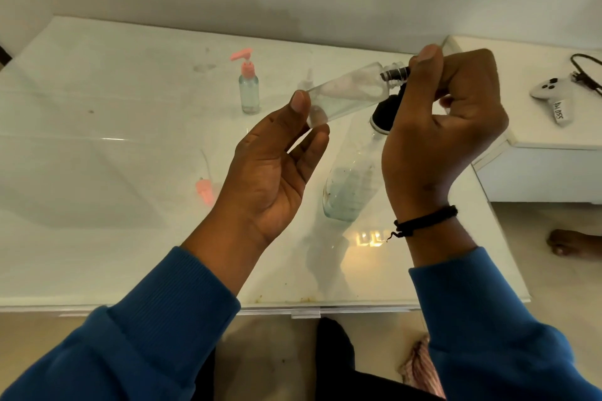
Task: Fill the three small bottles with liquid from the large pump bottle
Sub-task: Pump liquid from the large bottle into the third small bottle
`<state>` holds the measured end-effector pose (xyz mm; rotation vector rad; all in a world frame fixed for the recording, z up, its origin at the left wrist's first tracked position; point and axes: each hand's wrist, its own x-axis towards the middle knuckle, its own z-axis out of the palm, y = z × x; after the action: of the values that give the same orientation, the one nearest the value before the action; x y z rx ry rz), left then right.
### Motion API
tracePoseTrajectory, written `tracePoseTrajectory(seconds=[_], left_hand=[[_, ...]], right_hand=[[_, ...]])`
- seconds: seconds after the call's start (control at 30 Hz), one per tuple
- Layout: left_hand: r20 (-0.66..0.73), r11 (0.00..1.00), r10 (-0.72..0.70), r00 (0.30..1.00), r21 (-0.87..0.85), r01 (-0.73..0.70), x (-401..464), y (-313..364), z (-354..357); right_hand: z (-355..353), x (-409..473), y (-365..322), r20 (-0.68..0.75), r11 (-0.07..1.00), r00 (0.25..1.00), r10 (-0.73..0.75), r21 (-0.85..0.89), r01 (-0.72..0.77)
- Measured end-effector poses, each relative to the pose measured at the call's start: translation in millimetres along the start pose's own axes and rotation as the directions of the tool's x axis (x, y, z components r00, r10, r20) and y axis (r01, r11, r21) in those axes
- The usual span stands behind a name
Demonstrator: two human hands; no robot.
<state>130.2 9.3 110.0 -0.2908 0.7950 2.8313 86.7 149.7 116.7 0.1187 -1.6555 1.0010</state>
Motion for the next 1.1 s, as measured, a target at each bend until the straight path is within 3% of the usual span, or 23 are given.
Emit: tracePoseTrajectory(seconds=[1.1], left_hand=[[0.003,1.000,0.003,1.000,-0.015,-0.003,-1.8,-1.6,-0.1]], right_hand=[[-0.5,-6.5,4.3,0.016,1.000,1.000,0.014,0.013,-0.014]])
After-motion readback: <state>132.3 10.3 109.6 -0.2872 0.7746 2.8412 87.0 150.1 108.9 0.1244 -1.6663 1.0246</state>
